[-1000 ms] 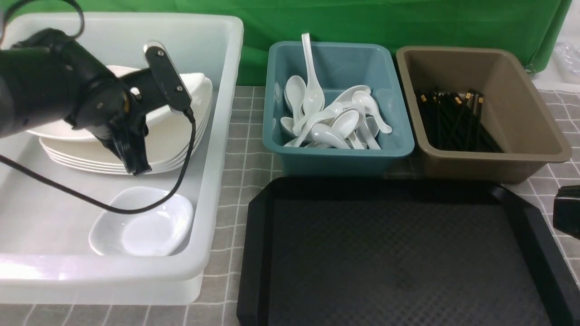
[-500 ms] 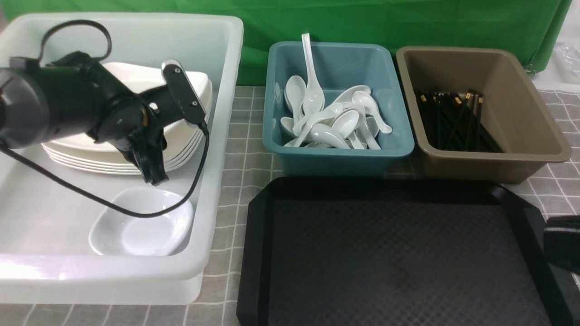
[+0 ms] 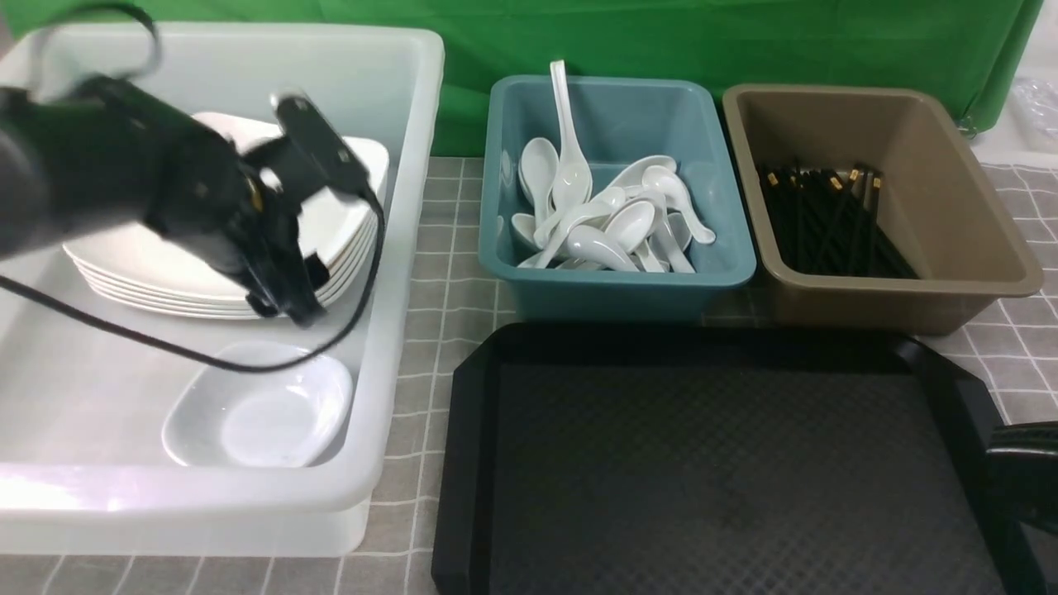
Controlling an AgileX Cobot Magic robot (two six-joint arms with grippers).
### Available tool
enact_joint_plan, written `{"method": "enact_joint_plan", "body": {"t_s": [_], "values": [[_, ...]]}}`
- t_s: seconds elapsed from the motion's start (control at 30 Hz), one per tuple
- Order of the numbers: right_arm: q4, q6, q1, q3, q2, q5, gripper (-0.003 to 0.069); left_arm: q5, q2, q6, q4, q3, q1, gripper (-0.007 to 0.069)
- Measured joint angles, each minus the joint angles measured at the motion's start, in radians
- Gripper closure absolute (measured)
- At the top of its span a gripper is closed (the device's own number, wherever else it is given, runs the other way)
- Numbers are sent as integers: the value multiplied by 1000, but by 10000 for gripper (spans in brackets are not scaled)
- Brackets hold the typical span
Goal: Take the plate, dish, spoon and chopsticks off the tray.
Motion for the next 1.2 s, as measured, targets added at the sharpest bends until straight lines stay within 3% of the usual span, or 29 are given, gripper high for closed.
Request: {"method": "enact_joint_plan", "body": {"t_s": [0.13, 0.27, 0.3, 0.37, 0.5, 0.77, 1.2], "values": [[1, -19, 0, 0, 0, 5, 606, 32, -227, -33, -254, 6, 0, 170], [-10, -26, 0, 1, 0, 38, 602, -47, -542, 32, -565, 99, -20, 419], [-10, -26, 0, 1, 0, 38, 602, -47, -542, 32, -565, 99, -20, 419], [-25, -26, 0, 15, 0, 50, 602, -108, -763, 161, -718, 208, -60, 566], [-27, -26, 0, 36, 0, 50, 605, -153, -1017, 277, -881, 396, -102, 617], [-28, -24, 0, 51, 0, 48, 601, -261, -1282, 336, -916, 666, -110, 620], [-26, -23, 0, 53, 0, 48, 564, -249, -1323, 341, -662, 758, -111, 620]]}}
